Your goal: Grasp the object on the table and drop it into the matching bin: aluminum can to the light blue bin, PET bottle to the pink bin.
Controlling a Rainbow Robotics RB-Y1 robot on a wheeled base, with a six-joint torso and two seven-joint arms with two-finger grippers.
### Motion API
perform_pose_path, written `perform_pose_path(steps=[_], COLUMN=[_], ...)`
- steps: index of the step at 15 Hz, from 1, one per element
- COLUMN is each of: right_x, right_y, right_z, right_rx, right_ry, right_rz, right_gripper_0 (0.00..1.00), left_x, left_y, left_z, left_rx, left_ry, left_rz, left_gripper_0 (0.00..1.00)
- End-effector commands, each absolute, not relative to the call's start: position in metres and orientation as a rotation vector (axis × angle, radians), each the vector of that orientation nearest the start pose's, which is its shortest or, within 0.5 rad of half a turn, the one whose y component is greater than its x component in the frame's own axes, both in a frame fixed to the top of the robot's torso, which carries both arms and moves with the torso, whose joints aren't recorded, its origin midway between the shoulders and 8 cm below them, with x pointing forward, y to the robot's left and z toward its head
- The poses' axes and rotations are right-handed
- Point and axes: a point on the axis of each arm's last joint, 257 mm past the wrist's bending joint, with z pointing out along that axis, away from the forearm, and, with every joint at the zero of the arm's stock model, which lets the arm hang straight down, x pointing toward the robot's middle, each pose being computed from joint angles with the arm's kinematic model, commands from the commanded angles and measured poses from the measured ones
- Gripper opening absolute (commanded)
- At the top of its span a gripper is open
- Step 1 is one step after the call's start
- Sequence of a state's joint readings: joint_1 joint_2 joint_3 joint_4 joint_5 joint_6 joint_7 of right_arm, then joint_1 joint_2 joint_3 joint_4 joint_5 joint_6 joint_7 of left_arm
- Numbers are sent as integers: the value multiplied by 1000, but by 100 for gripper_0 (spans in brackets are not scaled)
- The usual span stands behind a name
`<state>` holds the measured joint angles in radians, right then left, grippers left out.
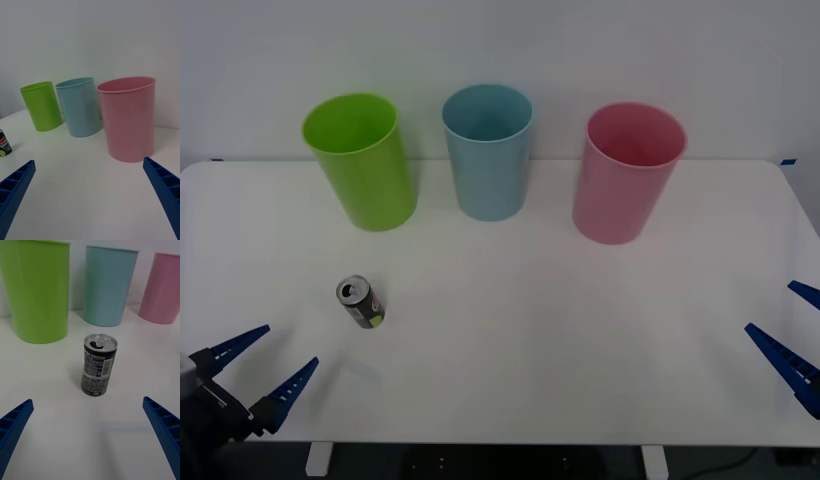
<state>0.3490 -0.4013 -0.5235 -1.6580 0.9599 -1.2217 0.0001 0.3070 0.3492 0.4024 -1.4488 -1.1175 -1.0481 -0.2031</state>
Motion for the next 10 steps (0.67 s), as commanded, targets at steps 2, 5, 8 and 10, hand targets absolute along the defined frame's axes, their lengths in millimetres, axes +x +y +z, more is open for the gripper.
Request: perform_pose_path(steps=[2,5,8,10], right_x=[342,342,342,342], right_y=[-330,-330,-330,-330], right_z=[-169,-169,-169,-169], right_rx=[-465,-465,-465,-465], right_ry=[1441,1441,1441,1441], right_rz=[567,567,567,567], right_gripper_0=[100,100,100,100], left_x=[383,394,406,414], left_y=[322,311,299,290], left_z=[-298,-302,-303,-305], left_rx=[435,408,378,369], left_ry=[1634,1634,1616,1606], left_rz=[-393,-397,-417,-430], left_gripper_0=[100,100,100,100])
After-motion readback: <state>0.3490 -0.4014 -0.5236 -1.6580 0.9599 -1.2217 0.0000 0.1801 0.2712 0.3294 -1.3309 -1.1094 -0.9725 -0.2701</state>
